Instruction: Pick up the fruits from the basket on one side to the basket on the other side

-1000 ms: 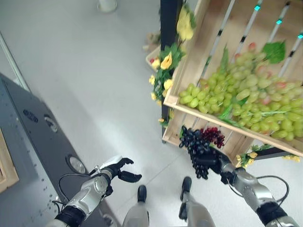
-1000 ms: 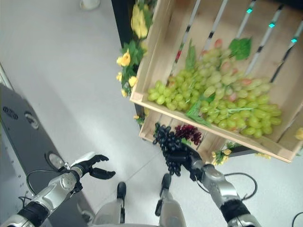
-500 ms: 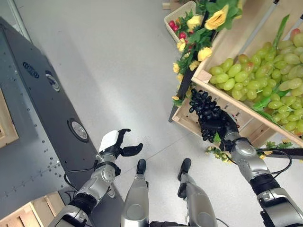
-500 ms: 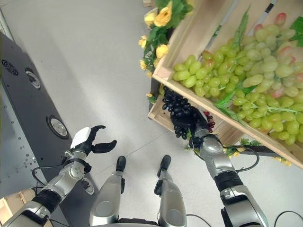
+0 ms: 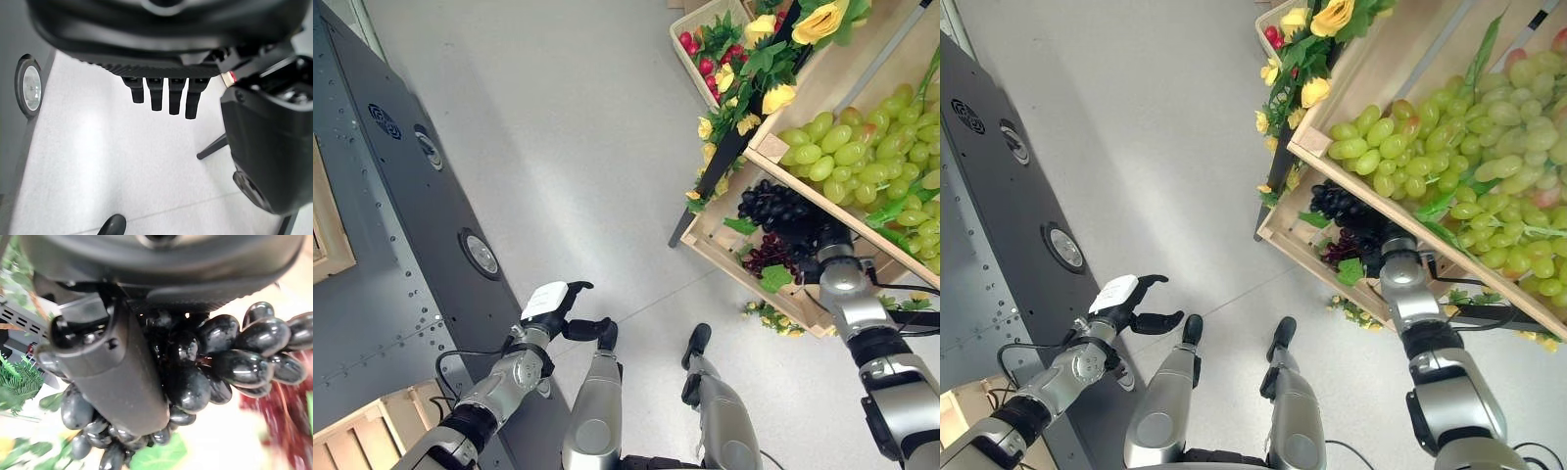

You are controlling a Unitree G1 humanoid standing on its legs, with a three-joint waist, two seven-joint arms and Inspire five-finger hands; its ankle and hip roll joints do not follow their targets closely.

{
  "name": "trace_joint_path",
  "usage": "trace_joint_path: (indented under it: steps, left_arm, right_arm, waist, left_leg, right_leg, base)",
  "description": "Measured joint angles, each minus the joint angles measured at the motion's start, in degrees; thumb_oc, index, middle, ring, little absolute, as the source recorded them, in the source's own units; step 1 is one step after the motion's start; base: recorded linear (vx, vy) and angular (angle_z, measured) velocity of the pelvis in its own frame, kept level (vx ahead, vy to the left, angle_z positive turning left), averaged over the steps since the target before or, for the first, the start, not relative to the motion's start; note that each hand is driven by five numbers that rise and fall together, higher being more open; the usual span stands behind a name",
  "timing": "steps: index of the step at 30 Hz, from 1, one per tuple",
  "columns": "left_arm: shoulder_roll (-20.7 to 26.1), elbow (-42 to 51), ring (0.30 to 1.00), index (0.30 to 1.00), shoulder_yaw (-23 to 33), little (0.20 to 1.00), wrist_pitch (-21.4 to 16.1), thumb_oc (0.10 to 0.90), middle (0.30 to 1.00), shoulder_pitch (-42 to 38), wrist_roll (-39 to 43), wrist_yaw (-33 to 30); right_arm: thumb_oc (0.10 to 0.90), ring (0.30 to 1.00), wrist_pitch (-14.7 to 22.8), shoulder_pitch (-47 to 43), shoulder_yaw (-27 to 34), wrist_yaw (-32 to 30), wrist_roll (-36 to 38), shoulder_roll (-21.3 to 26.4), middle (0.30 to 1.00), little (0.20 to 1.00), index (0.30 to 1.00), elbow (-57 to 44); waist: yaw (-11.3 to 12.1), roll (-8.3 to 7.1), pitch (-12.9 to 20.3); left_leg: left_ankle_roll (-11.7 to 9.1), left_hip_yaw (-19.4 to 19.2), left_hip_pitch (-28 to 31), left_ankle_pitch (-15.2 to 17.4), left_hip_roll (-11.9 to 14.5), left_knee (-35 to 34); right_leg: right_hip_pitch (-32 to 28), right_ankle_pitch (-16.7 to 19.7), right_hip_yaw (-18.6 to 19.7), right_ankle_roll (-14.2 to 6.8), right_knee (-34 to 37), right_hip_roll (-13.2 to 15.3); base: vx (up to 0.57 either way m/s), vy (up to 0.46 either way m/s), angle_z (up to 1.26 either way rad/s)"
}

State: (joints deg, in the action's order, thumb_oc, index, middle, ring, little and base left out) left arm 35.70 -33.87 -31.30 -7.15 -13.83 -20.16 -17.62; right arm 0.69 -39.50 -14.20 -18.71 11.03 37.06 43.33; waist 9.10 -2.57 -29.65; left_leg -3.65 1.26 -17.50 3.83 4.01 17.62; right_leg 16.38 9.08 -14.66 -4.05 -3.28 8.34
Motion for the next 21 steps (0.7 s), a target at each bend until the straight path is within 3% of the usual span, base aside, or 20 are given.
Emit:
trace_joint_path:
  steps: [7, 11, 12, 13, 21]
  left_arm:
    - [0.53, -0.11, 0.9, 0.9, -2.36, 0.9, -1.71, 0.8, 0.9, -0.25, 0.59, -0.05]
    - [0.95, -0.12, 0.9, 0.9, -4.12, 0.9, -2.02, 0.8, 0.9, -0.68, 1.98, -0.07]
    - [1.02, -0.11, 0.9, 0.9, -4.35, 0.9, -2.02, 0.8, 0.9, -0.68, 2.05, -0.07]
    - [1.11, -0.01, 0.9, 0.9, -4.41, 0.9, -2.02, 0.8, 0.9, -0.62, 2.07, -0.07]
    - [0.96, -0.05, 0.9, 0.9, -6.15, 0.9, -2.06, 0.8, 0.9, -0.63, 3.33, -0.2]
  right_arm:
    - [0.4, 0.3, -5.42, -3.14, -4.74, -5.4, -6.16, 0.78, 0.3, 0.3, 0.3, 4.92]
    - [0.4, 0.3, -7.02, -5.33, -4.94, -8.07, -6.1, 0.78, 0.3, 0.3, 0.3, 7.76]
    - [0.471, 0.406, -7.23, -5.72, -4.94, -8.75, -6.08, 0.78, 0.406, 0.406, 0.406, 8.16]
    - [0.8, 0.9, -7.8, -6.24, -4.93, -9.81, -6.06, 0.78, 0.9, 0.9, 0.9, 8.2]
    - [0.8, 0.9, -8.01, -7.83, -4.94, -10.09, -6.03, 0.8, 0.9, 0.9, 0.9, 8.28]
  waist:
    - [0.47, 0.35, -0.2]
    - [0.55, 0.93, -0.53]
    - [0.52, 1.01, -0.57]
    - [0.4, 1.14, -0.64]
    - [-0.17, 2.56, -0.88]
  left_leg:
    - [0.01, -0.06, -0.03, 0.01, -0.04, 0.29]
    - [0.21, -0.13, -0.51, 0.15, -0.18, 0.75]
    - [0.34, -0.12, -0.58, 0.23, -0.23, 0.74]
    - [0.35, -0.17, -0.81, 0.22, -0.28, 0.75]
    - [0.36, -1.37, -1.36, 0.19, -0.54, 0.04]
  right_leg:
    - [-0.07, 0.05, 0.12, -0.04, -0.04, 0.04]
    - [0.13, -0.15, 0.2, 0.15, 0.13, 0.18]
    - [0.18, -0.33, 0.2, -0.11, 0.2, 0.21]
    - [0.41, -0.32, 0.23, -0.15, 0.24, 0.27]
    - [2.03, 0.38, 1.54, -0.48, 0.09, 0.5]
  base:
    - [-0.02, -0.012, 0.0]
    - [-0.02, 0.005, 0.0]
    - [0.0, 0.0, 0.0]
    - [0.0, 0.0, 0.0]
    - [-0.01, 0.04, -0.06]
